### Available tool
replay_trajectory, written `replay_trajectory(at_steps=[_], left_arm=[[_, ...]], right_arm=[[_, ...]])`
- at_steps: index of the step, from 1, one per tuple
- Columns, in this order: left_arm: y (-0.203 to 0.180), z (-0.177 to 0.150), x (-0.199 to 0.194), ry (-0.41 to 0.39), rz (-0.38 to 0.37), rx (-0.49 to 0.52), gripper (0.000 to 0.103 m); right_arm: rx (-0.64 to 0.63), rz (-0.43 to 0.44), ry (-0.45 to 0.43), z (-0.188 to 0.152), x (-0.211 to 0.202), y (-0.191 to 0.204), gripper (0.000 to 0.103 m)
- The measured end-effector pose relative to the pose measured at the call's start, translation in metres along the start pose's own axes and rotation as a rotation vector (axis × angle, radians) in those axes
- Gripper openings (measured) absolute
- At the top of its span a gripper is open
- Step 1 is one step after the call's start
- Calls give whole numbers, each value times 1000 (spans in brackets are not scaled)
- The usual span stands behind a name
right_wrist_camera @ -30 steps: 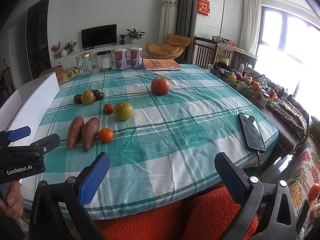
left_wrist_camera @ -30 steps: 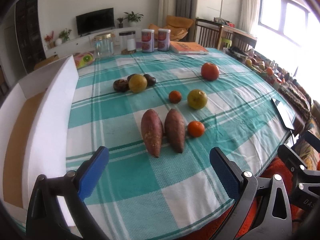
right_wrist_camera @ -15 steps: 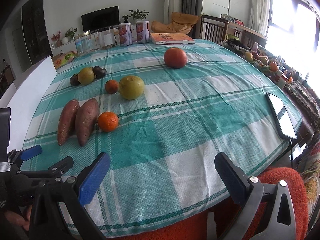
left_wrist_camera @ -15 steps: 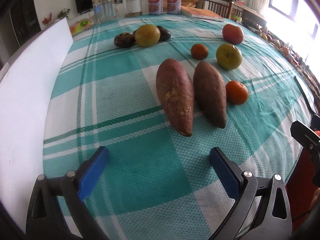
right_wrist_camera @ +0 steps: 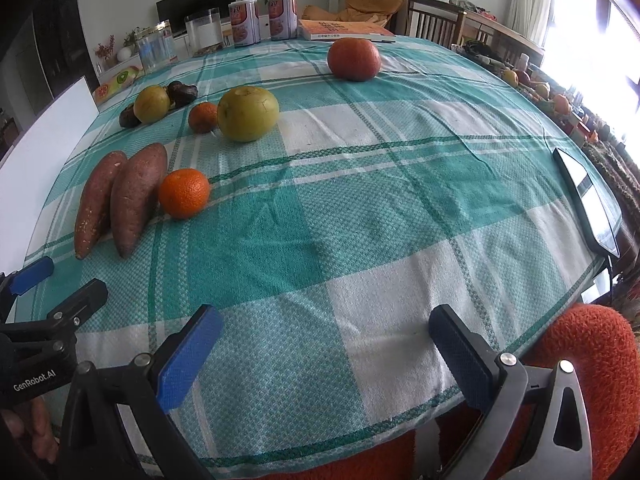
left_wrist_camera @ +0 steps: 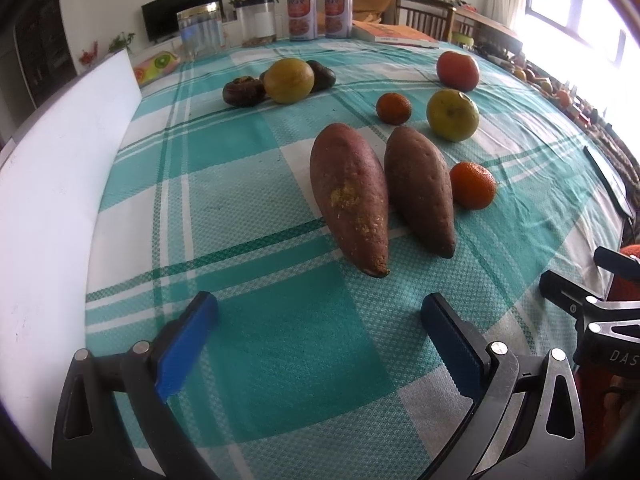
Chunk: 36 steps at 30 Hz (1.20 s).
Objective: Organize fruits
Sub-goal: 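Grasp a sweet potato with the left tool while the right tool grasps the tangerine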
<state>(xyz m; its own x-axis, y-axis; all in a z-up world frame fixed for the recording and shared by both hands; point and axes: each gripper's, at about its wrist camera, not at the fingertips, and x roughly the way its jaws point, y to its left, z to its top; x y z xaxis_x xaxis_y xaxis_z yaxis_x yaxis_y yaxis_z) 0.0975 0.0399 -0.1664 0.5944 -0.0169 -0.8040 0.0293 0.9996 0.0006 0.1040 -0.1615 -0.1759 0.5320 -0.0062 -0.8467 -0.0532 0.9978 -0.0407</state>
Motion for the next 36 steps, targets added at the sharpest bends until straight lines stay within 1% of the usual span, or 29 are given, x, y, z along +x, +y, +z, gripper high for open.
replay_trajectory(at_steps=[4,6,8,9,11,13,16,18,19,20,21,22,23,24,25,26,27,29,31,33,34,35,36], left_arm=[[0,0,0,-1,2,-5,103],[1,3,0,17,-9,-7,102],[8,7,-1,44,-56,-21,100],[13,10,-3,44,-94,-40,100],[24,17,-10,17,-177,-89,100],[32,27,-13,0,-234,-127,99],[36,44,-8,2,-278,-154,99],[34,54,2,15,-279,-143,95],[33,58,7,25,-279,-134,77],[32,62,14,41,-289,-131,52],[32,64,21,65,-334,-139,48],[33,65,27,87,-361,-156,48],[33,66,31,92,-370,-171,53],[32,67,36,110,-369,-173,55],[30,68,36,98,-365,-167,59],[28,70,36,97,-351,-162,65],[27,70,36,94,-349,-164,65],[27,71,37,99,-359,-163,46],[30,69,33,102,-357,-174,46],[35,64,23,98,-343,-180,45],[37,61,16,89,-343,-185,45],[41,57,8,80,-351,-192,45],[43,55,1,74,-357,-197,45]], right_arm=[[-9,25,-8,-5,-1,-5,103],[-29,36,-12,-6,-1,-6,103],[-45,49,-20,-7,-1,-8,103],[-50,56,-24,-7,-2,-8,103],[-51,66,-32,-9,-3,-10,103],[-48,73,-41,-12,-5,-12,103],[-48,72,-44,-13,-6,-12,103],[-46,70,-45,-13,-6,-12,103],[-45,69,-45,-14,-6,-12,103],[-43,68,-45,-14,-6,-12,103],[-42,66,-45,-14,-6,-12,103],[-40,64,-46,-15,-7,-11,103],[-39,63,-45,-15,-7,-11,103],[-38,63,-45,-16,-7,-11,103],[-37,63,-44,-16,-8,-11,103],[-36,64,-43,-17,-8,-11,103],[-33,67,-38,-16,-8,-12,103],[-8,100,-27,-14,-10,-16,103],[28,185,-24,-4,-13,-21,103],[6,266,-22,14,-13,-18,102],[-22,297,-21,24,-12,-13,94],[-57,323,-13,34,-9,-6,84],[-93,346,0,42,-5,1,79]])
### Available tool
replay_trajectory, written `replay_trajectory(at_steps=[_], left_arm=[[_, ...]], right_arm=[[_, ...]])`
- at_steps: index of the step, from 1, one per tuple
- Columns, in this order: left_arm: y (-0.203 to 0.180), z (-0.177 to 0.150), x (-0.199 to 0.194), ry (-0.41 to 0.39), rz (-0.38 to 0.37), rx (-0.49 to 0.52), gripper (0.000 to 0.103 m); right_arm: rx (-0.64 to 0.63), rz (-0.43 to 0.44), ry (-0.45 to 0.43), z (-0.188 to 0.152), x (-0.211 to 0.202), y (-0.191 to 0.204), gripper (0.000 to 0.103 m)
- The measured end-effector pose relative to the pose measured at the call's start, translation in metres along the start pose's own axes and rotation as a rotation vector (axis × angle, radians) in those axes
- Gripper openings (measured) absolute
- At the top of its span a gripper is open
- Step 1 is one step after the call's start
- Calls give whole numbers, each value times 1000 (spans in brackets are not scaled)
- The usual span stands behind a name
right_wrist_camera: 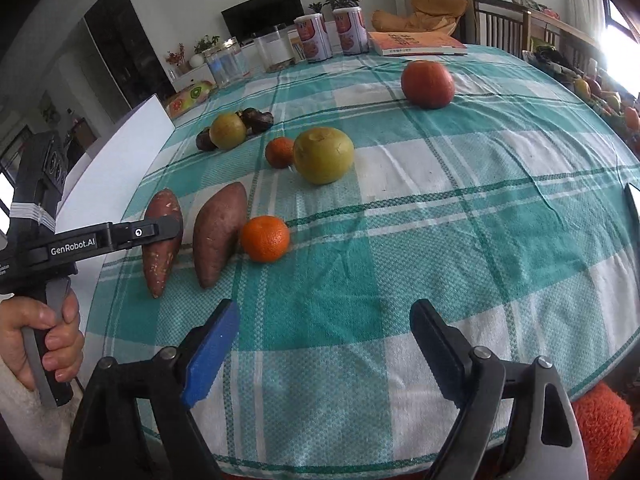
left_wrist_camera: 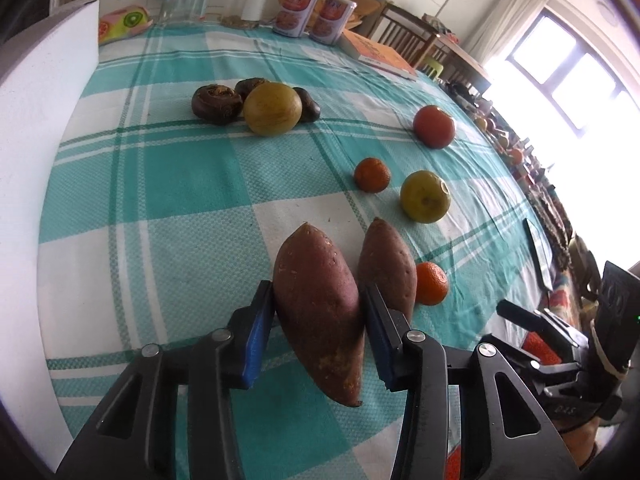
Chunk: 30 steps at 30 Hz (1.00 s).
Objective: Organize fruits
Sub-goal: 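Grasp a sweet potato with the left tool while the right tool grasps the tangerine, then carry both fruits over the cardboard box and open both tools to drop them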
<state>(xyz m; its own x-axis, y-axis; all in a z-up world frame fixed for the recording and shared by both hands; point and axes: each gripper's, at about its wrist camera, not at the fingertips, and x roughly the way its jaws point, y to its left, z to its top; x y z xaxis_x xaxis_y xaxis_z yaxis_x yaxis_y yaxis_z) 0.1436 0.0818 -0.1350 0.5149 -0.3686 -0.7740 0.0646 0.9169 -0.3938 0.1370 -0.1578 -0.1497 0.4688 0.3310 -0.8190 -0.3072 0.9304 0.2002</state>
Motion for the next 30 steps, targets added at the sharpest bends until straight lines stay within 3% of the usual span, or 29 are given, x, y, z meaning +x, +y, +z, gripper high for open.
replay_trajectory(at_steps=[2,6,9,11,14,17,19,21,23,26,30], left_arm=[[1,-5,-16,-14,-13,-8,45],[-1,-13,-50,-57,-37,-22,45],[-1,-17,-69,-80,-38,-24,45],[1,-17,-79,-84,-48,-30,45],[7,-16,-103,-95,-70,-55,45],[25,-15,-148,-156,-76,-86,45],[42,-15,-177,-208,0,-93,45],[65,-16,-197,-242,130,-107,46],[95,-19,-205,-246,247,-158,46],[139,-29,-211,-237,344,-260,46],[173,-48,-209,-213,502,-322,46]], right_arm=[[-58,46,47,15,19,9,66],[-72,148,68,28,43,15,62],[-88,147,54,37,52,19,59],[-100,166,70,43,58,20,33],[-75,165,71,45,50,17,32],[-64,194,43,46,19,29,32],[-116,257,29,50,-3,62,32],[-162,367,30,55,-18,106,32],[-209,488,42,60,-22,157,32],[-282,612,93,62,-11,232,32],[-369,647,156,58,19,309,32]])
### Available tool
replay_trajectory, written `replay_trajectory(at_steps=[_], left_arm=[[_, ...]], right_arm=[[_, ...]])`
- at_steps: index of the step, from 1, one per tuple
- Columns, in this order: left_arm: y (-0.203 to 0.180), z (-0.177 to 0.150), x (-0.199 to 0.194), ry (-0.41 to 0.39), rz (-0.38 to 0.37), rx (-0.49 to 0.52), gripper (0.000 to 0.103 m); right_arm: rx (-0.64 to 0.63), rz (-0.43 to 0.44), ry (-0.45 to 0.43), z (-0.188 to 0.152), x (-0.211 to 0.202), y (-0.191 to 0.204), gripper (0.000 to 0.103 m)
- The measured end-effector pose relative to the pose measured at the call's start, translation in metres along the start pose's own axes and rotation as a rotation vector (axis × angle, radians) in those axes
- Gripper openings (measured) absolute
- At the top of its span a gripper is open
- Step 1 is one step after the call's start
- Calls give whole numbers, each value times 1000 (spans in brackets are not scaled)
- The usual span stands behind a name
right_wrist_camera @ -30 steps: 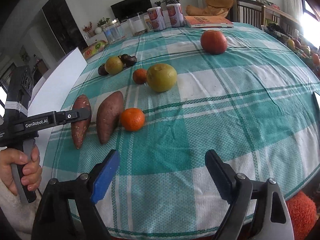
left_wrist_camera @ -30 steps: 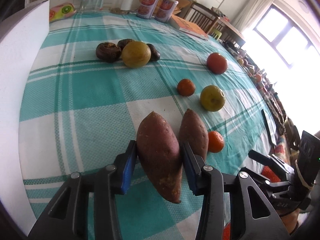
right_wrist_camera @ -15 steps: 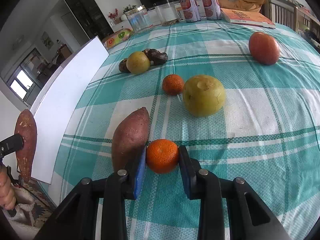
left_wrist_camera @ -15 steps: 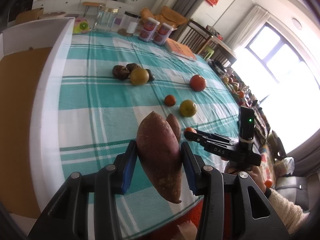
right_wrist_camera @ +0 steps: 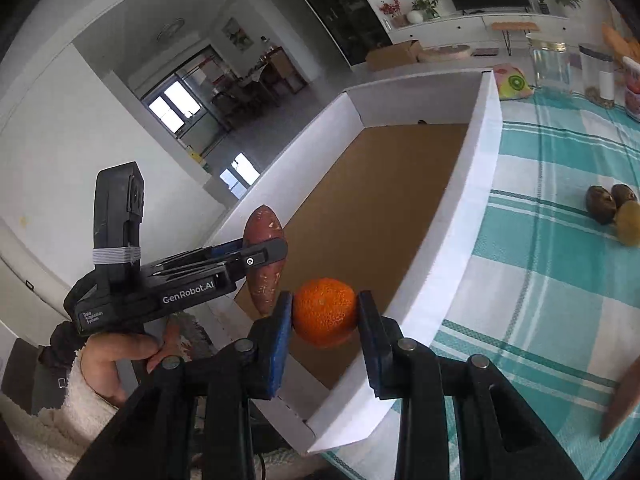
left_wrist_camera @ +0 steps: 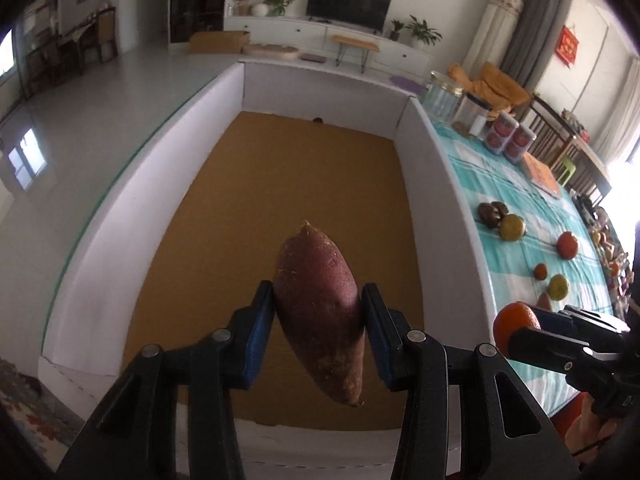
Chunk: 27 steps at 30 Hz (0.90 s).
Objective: Organize fruits
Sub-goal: 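Carry both fruits over the cardboard box and open both tools to drop them, then move the left tool to the remaining sweet potato while the right tool approaches the other tangerine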
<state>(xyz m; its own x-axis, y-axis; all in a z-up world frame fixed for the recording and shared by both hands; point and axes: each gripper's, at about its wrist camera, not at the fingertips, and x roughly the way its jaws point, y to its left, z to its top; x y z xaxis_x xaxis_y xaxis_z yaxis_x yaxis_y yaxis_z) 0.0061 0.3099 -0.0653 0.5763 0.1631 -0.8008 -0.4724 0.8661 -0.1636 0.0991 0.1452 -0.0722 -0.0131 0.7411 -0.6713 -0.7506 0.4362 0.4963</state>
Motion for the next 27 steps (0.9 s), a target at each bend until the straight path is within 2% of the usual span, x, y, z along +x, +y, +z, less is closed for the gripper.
replay_trajectory(at_steps=[3,4,6,7,8,12,14,17,18,21,23,25,27], left_arm=[[13,-9,8,14,81,-24,46],[15,-11,8,11,107,-24,49],[15,-13,7,-4,140,-19,73],[14,-13,5,-22,148,-22,85],[13,-13,1,-40,146,-24,85],[-16,-7,-6,-112,73,9,85],[-39,-4,-11,-168,11,47,85],[-79,-6,-11,-228,-135,122,85],[-92,-4,-5,-228,-161,153,85],[-133,-5,15,-214,-146,258,85],[-152,-7,29,-161,-127,299,85],[-162,-11,38,-112,-104,326,85],[-166,-17,28,-133,-72,339,85]], right_arm=[[-3,-13,19,11,29,7,33],[-1,-30,14,14,33,7,35],[37,-49,4,16,30,-2,46],[60,-44,-13,14,22,-7,58],[75,-47,-44,10,11,-14,63],[71,-159,-139,-18,-45,-43,70],[86,-265,-186,-44,-76,-67,82],[140,-489,-232,-89,-119,-112,86],[153,-587,-245,-103,-134,-129,86],[199,-889,-270,-137,-168,-180,86],[250,-1050,-264,-157,-185,-211,86],[312,-1121,-241,-167,-206,-239,86],[375,-1135,-228,-174,-220,-261,86]])
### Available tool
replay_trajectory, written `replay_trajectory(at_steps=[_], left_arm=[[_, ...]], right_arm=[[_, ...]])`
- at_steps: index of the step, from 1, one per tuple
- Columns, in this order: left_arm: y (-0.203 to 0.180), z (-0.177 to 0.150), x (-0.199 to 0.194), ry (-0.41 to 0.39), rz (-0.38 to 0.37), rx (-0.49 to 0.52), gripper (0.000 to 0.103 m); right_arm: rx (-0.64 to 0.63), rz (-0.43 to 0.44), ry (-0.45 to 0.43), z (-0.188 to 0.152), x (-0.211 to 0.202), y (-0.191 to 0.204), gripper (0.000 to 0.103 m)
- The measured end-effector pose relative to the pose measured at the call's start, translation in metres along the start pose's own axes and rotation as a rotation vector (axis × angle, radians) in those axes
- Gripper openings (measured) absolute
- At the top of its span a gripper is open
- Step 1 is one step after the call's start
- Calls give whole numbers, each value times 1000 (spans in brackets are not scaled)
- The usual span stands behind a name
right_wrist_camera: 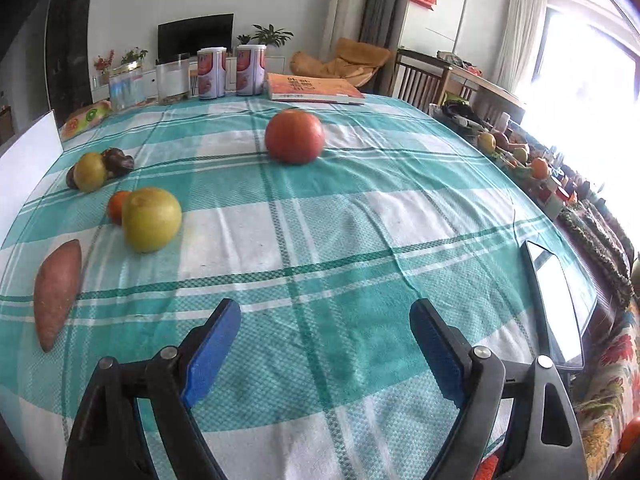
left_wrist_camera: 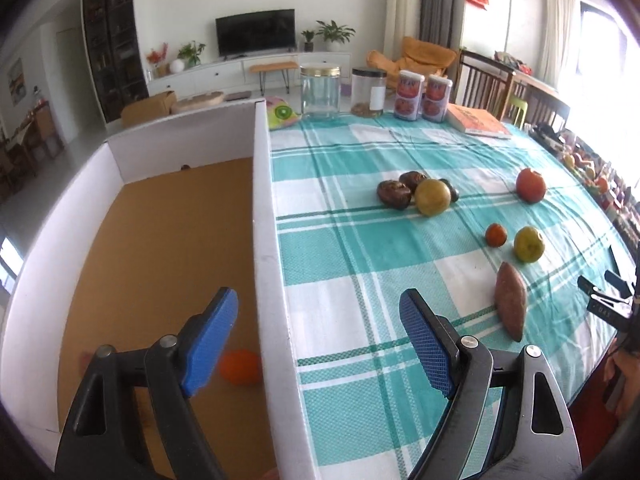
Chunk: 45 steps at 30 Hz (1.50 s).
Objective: Organize fruits
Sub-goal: 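Move the left tool to the remaining sweet potato while the right tool approaches the other tangerine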
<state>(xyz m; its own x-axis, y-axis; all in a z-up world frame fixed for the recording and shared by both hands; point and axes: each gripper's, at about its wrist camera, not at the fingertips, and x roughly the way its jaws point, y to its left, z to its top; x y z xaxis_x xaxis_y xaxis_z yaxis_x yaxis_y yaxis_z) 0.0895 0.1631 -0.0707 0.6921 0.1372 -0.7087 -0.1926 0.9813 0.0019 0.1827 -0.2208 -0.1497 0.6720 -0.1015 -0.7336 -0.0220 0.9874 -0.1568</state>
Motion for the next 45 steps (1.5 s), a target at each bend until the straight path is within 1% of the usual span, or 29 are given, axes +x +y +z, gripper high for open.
replay_trajectory(at_steps=[1,3,5,7,12,14,17,19,20,21,22,23,24,25,26,27,28,29,31,33,34,36,39,44,45], left_arm=[[1,-3,-6,-6,2,-8,85],[2,-7,-9,11,-5,-30,85],[0,-14,-13,23,-12,-38,85],[-8,-20,-19,15,-1,-20,85],[-20,-30,-29,11,-2,-48,85],[-25,-31,-29,12,0,-43,85],[-29,-28,-28,9,16,-33,85],[-29,-26,-31,-11,47,-45,85],[-30,-25,-36,-41,79,-48,85],[-33,-24,-45,-95,125,-40,85],[-37,-22,-57,-168,159,-22,85],[-44,-22,-70,-243,171,0,85],[-52,-21,-83,-309,158,20,86],[-61,-19,-93,-354,125,40,91],[-70,-18,-101,-381,83,55,92],[-80,-17,-106,-391,29,63,92],[-90,-17,-106,-379,-32,67,93],[-101,-17,-102,-343,-94,76,94],[-124,-20,-80,-232,-200,103,94],[-144,-28,-53,-131,-264,138,94],[-154,-34,-39,-95,-271,158,94],[-164,-42,-10,-31,-259,182,94],[-168,-48,25,46,-253,185,94],[-163,-59,45,50,-209,226,94],[-161,-60,48,55,-211,224,94]], right_arm=[[30,-3,21,-1,3,-8,86],[68,15,39,-1,10,-15,86],[54,11,53,-1,18,-11,86],[33,24,71,-3,25,0,86],[35,12,62,-7,28,1,93],[58,10,67,-8,30,-3,100],[106,41,89,-9,35,-11,103],[115,53,91,-10,36,-13,103],[112,51,88,-10,35,-12,103],[113,52,87,-10,35,-12,103],[114,54,87,-10,35,-12,103],[114,54,86,-11,35,-12,103],[114,54,86,-10,35,-12,103],[115,54,86,-10,35,-12,103],[115,54,86,-10,35,-12,103],[114,54,86,-10,35,-12,103],[114,54,86,-10,35,-12,103],[115,54,86,-11,35,-12,103],[114,55,86,-10,35,-12,103],[114,55,85,-10,35,-12,103],[114,56,84,-11,35,-12,103],[112,58,82,-11,34,-11,103],[111,61,80,-11,34,-11,103],[111,61,80,-11,34,-11,103],[111,61,80,-11,34,-11,103]])
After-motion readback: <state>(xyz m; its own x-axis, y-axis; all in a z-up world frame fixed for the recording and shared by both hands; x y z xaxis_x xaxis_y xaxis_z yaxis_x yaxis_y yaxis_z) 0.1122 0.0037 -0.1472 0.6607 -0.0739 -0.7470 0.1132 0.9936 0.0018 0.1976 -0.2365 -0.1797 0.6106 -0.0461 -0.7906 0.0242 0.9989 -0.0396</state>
